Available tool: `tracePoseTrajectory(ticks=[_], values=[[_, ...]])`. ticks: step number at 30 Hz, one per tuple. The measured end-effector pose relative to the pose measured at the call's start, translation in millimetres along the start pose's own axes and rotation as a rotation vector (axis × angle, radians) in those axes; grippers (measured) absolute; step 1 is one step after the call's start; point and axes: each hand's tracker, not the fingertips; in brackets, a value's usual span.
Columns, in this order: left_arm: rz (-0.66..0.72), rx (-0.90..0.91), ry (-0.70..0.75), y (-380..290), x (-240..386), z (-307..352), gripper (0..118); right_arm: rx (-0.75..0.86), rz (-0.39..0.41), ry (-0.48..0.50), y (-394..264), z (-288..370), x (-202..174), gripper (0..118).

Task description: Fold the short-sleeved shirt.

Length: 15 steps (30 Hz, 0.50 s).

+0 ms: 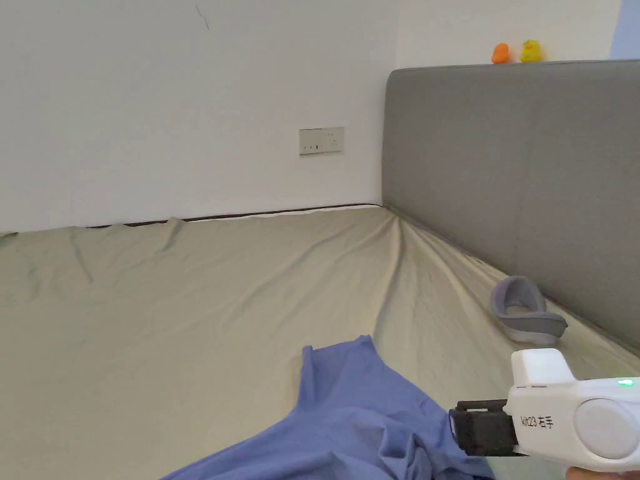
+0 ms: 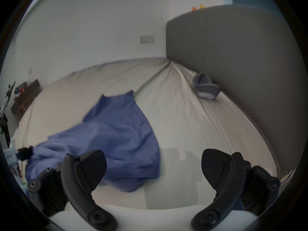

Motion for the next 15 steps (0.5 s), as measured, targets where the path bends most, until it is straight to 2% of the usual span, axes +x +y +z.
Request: tracePoseTrajectory(ticks=[1, 3, 5, 7, 9, 11, 12, 13, 14, 15], values=[[0.002, 0.000, -0.003, 0, 0, 0, 9, -0.046, 0.021, -0.013, 2, -12, 0, 115], [0.006, -0.001, -0.007, 0, -1, 0, 9, -0.134, 0.045, -0.017, 6, -70, 38, 114], [-0.007, -0.001, -0.006, 0, 0, 0, 9, -0.190, 0.038, 0.006, 9, -103, 50, 110], [-0.024, 0.000, -0.006, 1, 3, 1, 9, -0.233, 0.036, 0.042, -5, -107, 23, 104], [-0.021, 0.002, -0.011, 1, 3, 2, 9, -0.234, 0.029, 0.053, -14, -119, 15, 89], [-0.010, 0.009, -0.029, 2, -2, 2, 9, -0.179, 0.071, 0.004, -15, -120, 9, 82], [0.002, 0.023, -0.045, 3, -5, 3, 9, -0.171, 0.067, 0.023, -17, -115, 6, 66], [0.008, 0.042, -0.050, 3, -6, 5, 9, -0.129, 0.081, 0.025, -17, -110, 2, 18], [0.013, 0.083, -0.055, 4, -6, 8, 9, -0.063, 0.113, -0.017, -14, -100, 3, 1], [0.015, 0.135, -0.051, 4, -10, 8, 9, -0.016, 0.123, 0.023, -17, -89, -2, 1]])
